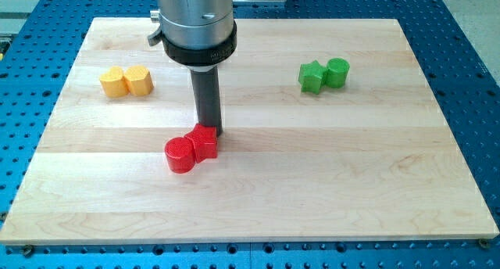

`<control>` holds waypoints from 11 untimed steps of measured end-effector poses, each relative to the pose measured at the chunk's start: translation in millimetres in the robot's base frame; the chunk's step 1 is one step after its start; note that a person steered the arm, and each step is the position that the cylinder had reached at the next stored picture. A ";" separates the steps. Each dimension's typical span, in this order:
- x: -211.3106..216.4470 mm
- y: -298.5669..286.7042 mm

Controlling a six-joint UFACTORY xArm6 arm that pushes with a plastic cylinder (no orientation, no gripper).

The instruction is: Move the red circle to the bottom right side of the red star

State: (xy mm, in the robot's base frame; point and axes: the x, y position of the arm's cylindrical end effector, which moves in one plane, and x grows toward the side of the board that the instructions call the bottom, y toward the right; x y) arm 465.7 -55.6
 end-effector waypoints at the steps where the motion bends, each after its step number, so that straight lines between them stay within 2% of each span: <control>1: 0.0 0.0; 3: -1.9 16.3; 4: -32.0 5.6; 5: -31.0 -48.9; 6: 11.1 -84.0; 8: 68.2 -32.4; 9: 80.9 -34.9; 10: 85.9 -12.3; 11: 87.5 44.7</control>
